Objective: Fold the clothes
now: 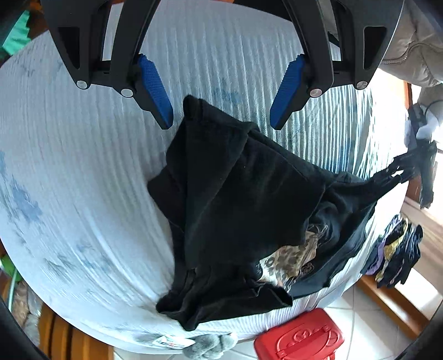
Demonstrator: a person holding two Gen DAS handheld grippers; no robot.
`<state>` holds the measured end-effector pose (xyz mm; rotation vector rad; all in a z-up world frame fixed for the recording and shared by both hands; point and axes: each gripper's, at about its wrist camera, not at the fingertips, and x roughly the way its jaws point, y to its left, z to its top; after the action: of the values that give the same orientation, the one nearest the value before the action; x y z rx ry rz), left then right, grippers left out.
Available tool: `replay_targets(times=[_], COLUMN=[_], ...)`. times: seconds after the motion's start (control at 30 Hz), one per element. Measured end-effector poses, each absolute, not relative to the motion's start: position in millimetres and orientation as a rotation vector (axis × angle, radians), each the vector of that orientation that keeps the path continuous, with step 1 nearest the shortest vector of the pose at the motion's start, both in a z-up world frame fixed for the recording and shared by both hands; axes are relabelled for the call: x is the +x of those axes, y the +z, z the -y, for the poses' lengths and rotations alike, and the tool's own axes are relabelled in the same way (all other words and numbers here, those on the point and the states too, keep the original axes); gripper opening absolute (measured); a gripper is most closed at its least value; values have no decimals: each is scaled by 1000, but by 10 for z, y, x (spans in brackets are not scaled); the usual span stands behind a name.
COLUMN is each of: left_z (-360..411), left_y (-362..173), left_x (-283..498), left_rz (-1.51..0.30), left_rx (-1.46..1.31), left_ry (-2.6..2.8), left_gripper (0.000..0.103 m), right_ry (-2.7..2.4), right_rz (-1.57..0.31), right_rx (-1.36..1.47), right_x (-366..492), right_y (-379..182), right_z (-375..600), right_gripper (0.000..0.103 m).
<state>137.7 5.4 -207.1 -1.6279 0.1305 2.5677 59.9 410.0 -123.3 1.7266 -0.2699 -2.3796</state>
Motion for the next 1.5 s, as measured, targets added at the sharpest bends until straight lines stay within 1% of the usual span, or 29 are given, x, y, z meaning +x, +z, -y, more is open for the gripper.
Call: replay_targets(times=[0.1,0.13,0.2,0.23,0.27,0.3,0.33,0.37,0.43,0.5,0.57,0.7,0.77,0.9,1.0,1.1,1.13,1.17,1.23,1.27,1.3,1.37,1.5], left_z=[-26,-25,-47,-67,-106,-144,-173,-183,-150,-97,-49,75,122,184,221,225,223,234,273,339,405,536,743], left_y=[-2045,-2037,-2022,-2008,-1982,-1959,-1933,-1891,-1785,-1589,-1423,-1149,-1056,-977,-1094,-1301,-1360,-1399,-1453,-1419,-1384,-1316,-1262], left_x=[1363,1356,1352,1347,1335,1323,1312,1309,1302,1272,1192,777,452,-257,-878,-1433,-1539,-1588,-1652,-1591,-1530,-1407,-1123], left_rz=[-103,-96,-100,-104,-115,-118,-106,-98,-58,4,12,54,63,73,78,83,74,75,77,82,87,98,119], left_rx=[-1629,-1633,-1633,-1633,-1635,-1637,-1639,-1636,-1632,-1608,-1575,-1497,-1476,-1476,-1522,-1571,-1585,-1585,-1582,-1574,-1566,-1551,-1546], left_ry=[2591,2597,2607,2608,2602,2596,2590,2589,2589,2587,2588,2584,2577,2540,2495,2455,2454,2456,2465,2479,2493,2520,2549], left_gripper=[80,77,68,51,27,21,15,12,12,12,12,12,12,12,12,15,28,52,75,75,75,75,75], right_ry=[-2395,-2402,-2413,-2416,-2413,-2413,-2415,-2418,-2423,-2424,-2431,-2465,-2480,-2497,-2484,-2483,-2480,-2480,-2490,-2515,-2538,-2579,-2617], right_rz=[213,201,184,173,152,107,96,109,158,251,358,484,497,425,403,457,475,487,512,540,568,602,558], right_rx=[1707,1695,1676,1675,1679,1698,1702,1694,1677,1661,1614,1477,1426,1410,1472,1568,1595,1635,1716,1731,1728,1676,1645], right_x=[580,577,575,575,578,581,585,589,590,577,539,272,0,-743,-1272,-1798,-1918,-2017,-2160,-2173,-2163,-2027,-1659], right_y=[-1265,-1269,-1280,-1293,-1322,-1356,-1354,-1333,-1274,-1175,-1013,-633,-492,-322,-397,-672,-778,-873,-1032,-1065,-1061,-938,-732], right_z=[-4054,-4045,-4033,-4029,-4014,-3988,-3973,-3968,-3982,-4044,-4141,-4299,-4331,-4345,-4384,-4492,-4541,-4576,-4634,-4682,-4730,-4795,-4742], right_gripper=[72,72,72,72,64,47,39,18,16,15,15,15,15,15,15,15,17,20,40,60,70,70,70])
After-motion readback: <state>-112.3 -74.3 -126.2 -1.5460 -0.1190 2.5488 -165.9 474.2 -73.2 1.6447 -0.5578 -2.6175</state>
